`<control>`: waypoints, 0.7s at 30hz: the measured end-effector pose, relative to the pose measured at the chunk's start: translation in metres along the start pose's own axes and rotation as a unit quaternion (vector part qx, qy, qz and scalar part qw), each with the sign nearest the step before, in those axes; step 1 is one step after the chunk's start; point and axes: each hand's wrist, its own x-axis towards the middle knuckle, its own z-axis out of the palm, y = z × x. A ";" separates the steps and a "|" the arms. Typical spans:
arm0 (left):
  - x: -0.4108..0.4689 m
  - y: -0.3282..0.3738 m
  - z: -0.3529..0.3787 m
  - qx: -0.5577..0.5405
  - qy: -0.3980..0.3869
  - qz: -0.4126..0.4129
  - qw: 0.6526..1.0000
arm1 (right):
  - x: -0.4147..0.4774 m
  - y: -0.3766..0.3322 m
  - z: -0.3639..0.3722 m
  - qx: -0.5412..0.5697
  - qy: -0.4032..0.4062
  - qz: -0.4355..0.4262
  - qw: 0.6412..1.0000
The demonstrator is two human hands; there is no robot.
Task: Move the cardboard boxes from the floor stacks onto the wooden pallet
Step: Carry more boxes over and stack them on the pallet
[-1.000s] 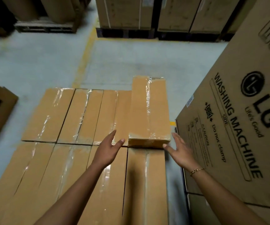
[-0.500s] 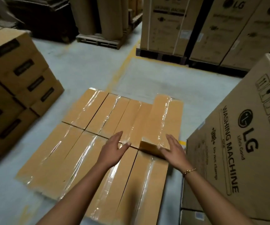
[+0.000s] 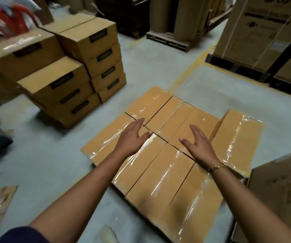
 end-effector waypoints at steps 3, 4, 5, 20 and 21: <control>-0.003 -0.060 -0.059 0.001 0.007 -0.014 1.000 | 0.012 -0.069 0.048 0.026 -0.006 -0.013 1.000; -0.004 -0.081 -0.079 0.003 0.010 -0.020 1.000 | 0.017 -0.091 0.065 0.031 -0.013 -0.019 0.999; -0.005 -0.101 -0.099 0.005 0.015 -0.026 1.000 | 0.021 -0.113 0.081 0.034 -0.020 -0.027 0.999; 0.014 -0.331 -0.316 -0.045 0.122 -0.150 0.980 | 0.138 -0.352 0.248 0.054 -0.132 -0.117 0.983; 0.022 -0.343 -0.324 -0.039 0.121 -0.153 0.980 | 0.152 -0.366 0.258 0.059 -0.138 -0.121 0.981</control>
